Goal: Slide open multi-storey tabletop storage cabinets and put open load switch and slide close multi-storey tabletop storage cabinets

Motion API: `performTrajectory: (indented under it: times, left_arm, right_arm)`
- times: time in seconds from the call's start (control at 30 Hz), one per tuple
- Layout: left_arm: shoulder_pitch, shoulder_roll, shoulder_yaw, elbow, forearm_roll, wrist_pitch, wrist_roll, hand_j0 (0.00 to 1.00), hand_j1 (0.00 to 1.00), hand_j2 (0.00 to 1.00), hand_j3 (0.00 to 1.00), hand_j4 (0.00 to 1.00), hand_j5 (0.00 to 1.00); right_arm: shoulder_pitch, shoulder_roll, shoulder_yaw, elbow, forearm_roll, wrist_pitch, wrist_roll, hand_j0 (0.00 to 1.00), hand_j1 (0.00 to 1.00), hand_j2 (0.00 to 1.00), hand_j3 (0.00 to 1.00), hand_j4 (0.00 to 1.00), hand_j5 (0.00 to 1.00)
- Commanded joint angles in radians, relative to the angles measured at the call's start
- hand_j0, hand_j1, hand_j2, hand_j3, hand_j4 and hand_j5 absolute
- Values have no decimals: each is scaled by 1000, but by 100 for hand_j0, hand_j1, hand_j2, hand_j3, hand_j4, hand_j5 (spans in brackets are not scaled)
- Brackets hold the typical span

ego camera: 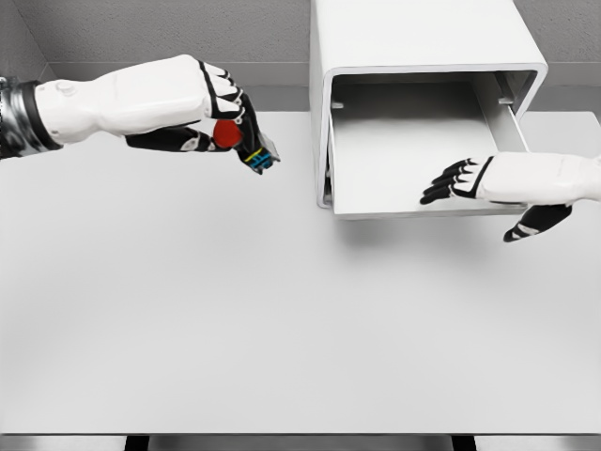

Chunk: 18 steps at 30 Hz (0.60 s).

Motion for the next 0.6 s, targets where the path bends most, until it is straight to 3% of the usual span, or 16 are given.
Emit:
performTrajectory:
  times: [0.0, 0.2, 0.57]
  left_arm:
    - [0, -28, 1, -7, 9, 3, 2, 45, 45, 45, 45, 45, 45]
    - [-2, -91, 1, -27, 6, 3, 2, 45, 45, 45, 45, 45, 45]
    - [-9, -150, 1, -35, 2, 3, 2, 45, 45, 45, 45, 45, 45]
  right_arm:
    - [0, 4, -1, 22, -1, 13, 0, 100, 100, 100, 100, 100, 100]
    - [5, 44, 1, 23, 71, 36, 0, 100, 100, 100, 100, 100, 100]
    - [6, 30, 1, -32, 107, -3, 0, 100, 100, 100, 100, 100, 100]
